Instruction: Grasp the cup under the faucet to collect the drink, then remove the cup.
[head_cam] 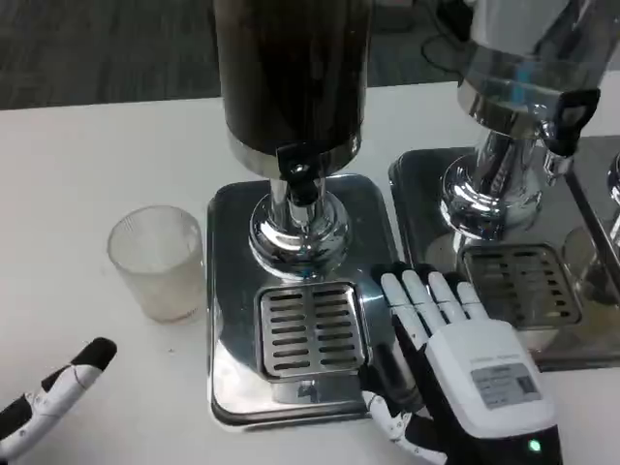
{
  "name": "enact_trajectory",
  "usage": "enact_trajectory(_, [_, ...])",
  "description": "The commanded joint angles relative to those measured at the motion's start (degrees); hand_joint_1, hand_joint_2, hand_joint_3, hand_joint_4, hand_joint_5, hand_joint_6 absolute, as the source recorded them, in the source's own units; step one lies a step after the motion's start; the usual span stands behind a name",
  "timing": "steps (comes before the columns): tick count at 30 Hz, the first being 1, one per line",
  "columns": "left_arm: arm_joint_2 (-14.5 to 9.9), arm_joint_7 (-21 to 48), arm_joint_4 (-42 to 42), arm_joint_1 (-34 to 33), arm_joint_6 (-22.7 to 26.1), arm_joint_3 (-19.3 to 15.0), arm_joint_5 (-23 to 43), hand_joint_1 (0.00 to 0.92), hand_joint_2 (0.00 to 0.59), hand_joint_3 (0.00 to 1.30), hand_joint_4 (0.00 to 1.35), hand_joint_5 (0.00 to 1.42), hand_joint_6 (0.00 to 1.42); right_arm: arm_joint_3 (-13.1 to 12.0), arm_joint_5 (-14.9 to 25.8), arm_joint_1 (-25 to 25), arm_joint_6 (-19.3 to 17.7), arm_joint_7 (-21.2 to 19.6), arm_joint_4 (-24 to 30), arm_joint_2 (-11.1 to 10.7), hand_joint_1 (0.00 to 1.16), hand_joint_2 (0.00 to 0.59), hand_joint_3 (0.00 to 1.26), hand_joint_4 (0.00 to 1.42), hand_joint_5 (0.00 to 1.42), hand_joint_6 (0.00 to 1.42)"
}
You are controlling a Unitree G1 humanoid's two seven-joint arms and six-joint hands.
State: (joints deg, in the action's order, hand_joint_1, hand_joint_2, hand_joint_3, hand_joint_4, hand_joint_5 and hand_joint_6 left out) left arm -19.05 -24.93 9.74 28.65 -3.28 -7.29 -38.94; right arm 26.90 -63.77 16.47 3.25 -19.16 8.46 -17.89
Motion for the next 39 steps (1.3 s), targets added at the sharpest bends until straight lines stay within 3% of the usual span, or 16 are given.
enact_trajectory(1, [-2.0,1.7,-7.6,-5.3,-3.8,0.8,3.1,0.0,0.0,0.0,0.0,0.0,0.0,0.9,-0.9,-0.1,1.4,-1.3,-1.1,1.6,0.34,0.436,0.0,0.0,0.0,0.0])
enact_trajectory(9, [-2.6,2.2,-24.0,-16.8,-11.3,2.4,9.2,0.0,0.0,0.0,0.0,0.0,0.0,1.0,-0.4,-0.4,2.8,-1.6,-1.7,2.4,0.34,0.436,0.0,0.0,0.0,0.0])
enact_trajectory(24, [-2.9,-2.4,-41.5,-29.3,-14.1,10.0,6.1,0.0,0.0,0.0,0.0,0.0,0.0,1.6,0.3,-0.7,3.2,-2.9,-2.7,3.6,0.34,0.435,0.01,0.0,0.0,0.0])
enact_trajectory(28, [-2.4,-3.7,-46.0,-32.5,-14.1,11.3,6.8,0.008,0.0,0.0,0.0,0.03,0.0,1.4,0.8,0.2,3.7,-3.4,-2.4,4.1,0.26,0.424,0.0,0.0,0.0,0.0])
enact_trajectory(39, [-3.3,-4.6,-56.9,-39.8,-18.8,14.4,7.3,0.039,0.0,0.0,0.0,0.15,0.05,1.2,0.7,1.2,4.2,-3.7,-1.4,4.1,0.2,0.412,0.0,0.0,0.0,0.0])
